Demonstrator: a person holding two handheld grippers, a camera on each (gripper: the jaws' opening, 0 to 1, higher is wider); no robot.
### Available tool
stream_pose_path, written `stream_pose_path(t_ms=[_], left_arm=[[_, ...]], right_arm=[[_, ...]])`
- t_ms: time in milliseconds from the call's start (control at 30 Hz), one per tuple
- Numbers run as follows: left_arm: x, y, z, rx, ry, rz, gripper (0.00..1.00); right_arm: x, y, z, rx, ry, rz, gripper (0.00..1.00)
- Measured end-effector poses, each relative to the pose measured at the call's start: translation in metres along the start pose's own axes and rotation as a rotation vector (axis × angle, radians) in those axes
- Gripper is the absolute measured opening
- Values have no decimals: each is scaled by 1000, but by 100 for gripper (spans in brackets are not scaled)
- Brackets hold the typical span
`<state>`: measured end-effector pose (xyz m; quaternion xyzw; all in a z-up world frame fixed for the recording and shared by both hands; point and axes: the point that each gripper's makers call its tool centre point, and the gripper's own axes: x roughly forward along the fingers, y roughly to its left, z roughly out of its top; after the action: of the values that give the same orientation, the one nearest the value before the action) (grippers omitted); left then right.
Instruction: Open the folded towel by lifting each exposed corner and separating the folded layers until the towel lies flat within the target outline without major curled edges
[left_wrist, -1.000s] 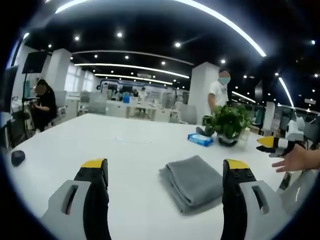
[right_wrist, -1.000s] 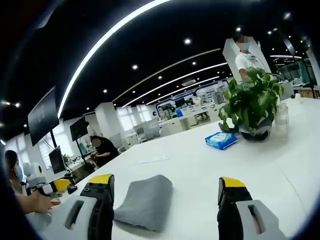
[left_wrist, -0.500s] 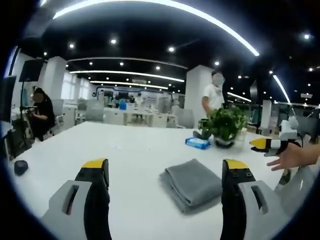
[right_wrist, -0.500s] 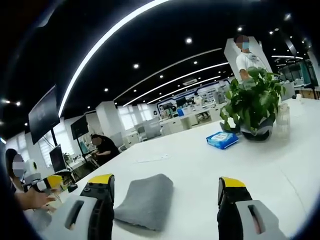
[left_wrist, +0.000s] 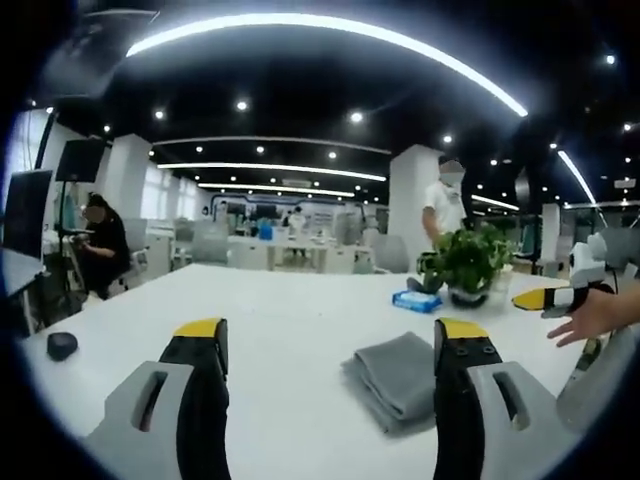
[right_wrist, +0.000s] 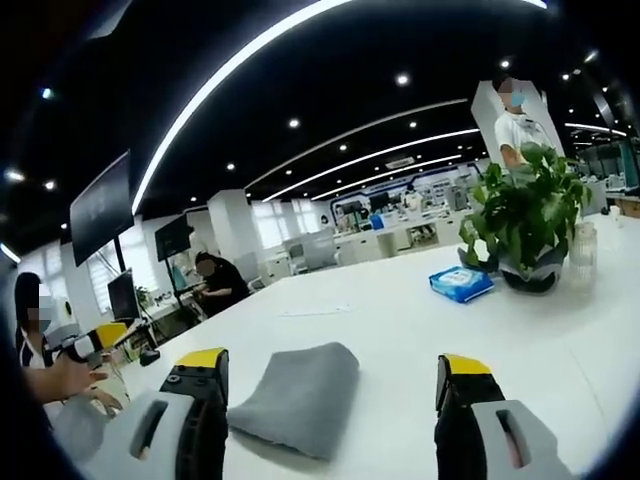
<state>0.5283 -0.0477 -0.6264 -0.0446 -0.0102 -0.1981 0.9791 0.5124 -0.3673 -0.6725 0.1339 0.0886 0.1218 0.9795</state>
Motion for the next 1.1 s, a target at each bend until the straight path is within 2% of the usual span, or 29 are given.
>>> stream_pose_path(t_ms=[100,300,467,600,767,867,1000,1100], left_arm=[[0,1,0,-18,-1,-8,84],[1,-1,-2,-19,11,-21,83],[2,-4,-7,-6,35,-31,83],[1,-2,-8,-7,40,-28,82],[0,5,-8,-29,42,-6,79],[1,6,-11,-46,53,-2,79],[2,3,-15,-41,76,-15,79],[2,4,-14,-37,70,-11,78]], right_arm=[[5,9,3,-32,12,25,86],[16,24,17,-73,-7,70,85],[26,40,14,-116,14,117,82],[37,62,4,-183,42,171,81],[48,89,-6,-228,64,244,76],[57,103,-19,-264,97,297,73],[69,114,-37,-323,132,329,73],[74,121,-49,-326,165,358,73]])
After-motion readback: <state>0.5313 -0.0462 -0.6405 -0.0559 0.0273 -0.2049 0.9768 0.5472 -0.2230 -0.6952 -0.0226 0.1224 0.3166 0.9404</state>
